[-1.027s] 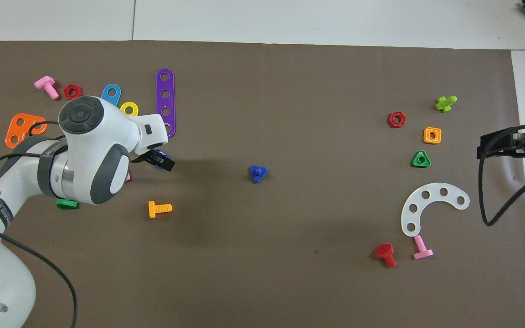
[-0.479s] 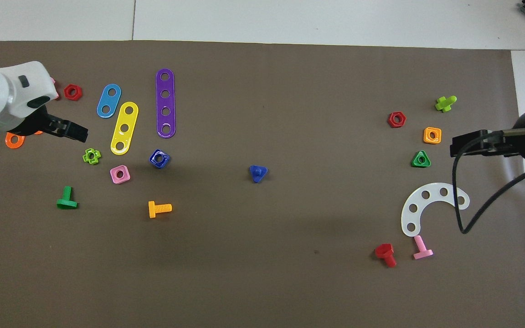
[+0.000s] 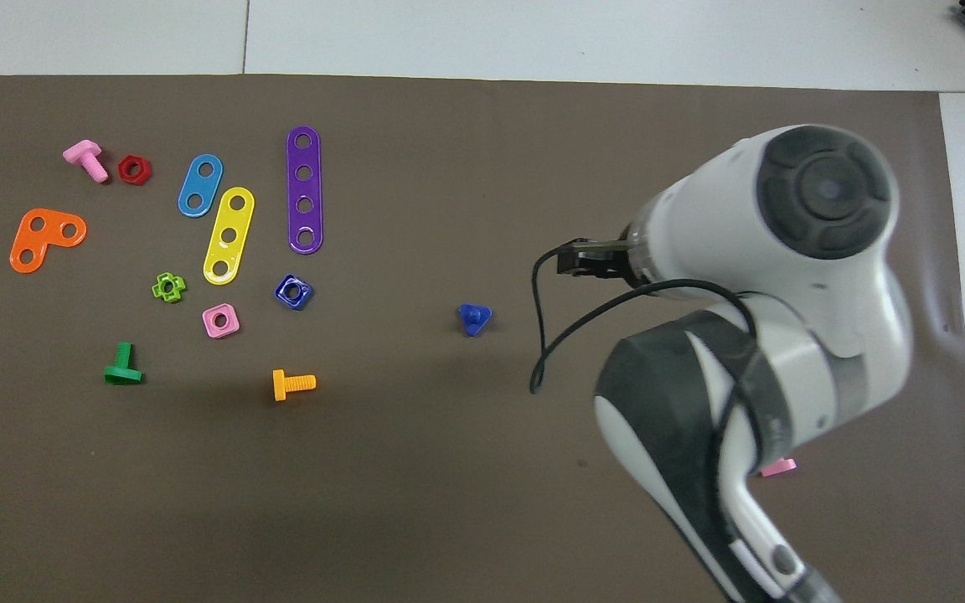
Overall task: Unscrew and place screws in storage area
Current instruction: 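Move the right gripper down onto the blue bolt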
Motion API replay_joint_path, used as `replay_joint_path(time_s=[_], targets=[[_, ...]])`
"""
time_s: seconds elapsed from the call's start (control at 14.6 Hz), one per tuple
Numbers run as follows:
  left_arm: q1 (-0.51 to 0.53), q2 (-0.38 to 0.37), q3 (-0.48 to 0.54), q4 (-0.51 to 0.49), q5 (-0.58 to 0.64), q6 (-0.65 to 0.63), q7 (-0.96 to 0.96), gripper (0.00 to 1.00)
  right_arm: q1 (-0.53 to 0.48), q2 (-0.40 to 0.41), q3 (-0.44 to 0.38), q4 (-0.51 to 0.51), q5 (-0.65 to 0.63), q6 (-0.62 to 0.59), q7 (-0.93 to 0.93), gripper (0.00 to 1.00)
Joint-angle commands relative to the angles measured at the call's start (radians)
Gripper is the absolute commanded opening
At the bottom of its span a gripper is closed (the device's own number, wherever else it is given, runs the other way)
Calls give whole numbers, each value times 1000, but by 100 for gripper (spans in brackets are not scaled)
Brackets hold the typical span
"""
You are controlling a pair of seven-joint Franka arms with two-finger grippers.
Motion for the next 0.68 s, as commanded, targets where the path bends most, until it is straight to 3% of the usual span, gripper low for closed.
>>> replay_joint_path(time_s=[0.0,0.34,0.62], targets=[[-22,23,-18,77,17,-86,-110,100,82,177,-7,103,8,71,123,100],[-91,10,-41,76,12,-76,-195,100,211,357,-9,105,-13,275,225,100],[-91,-43,-44,-36,6,10,-194,100,203,354,-9,64,-54,242,174,100]])
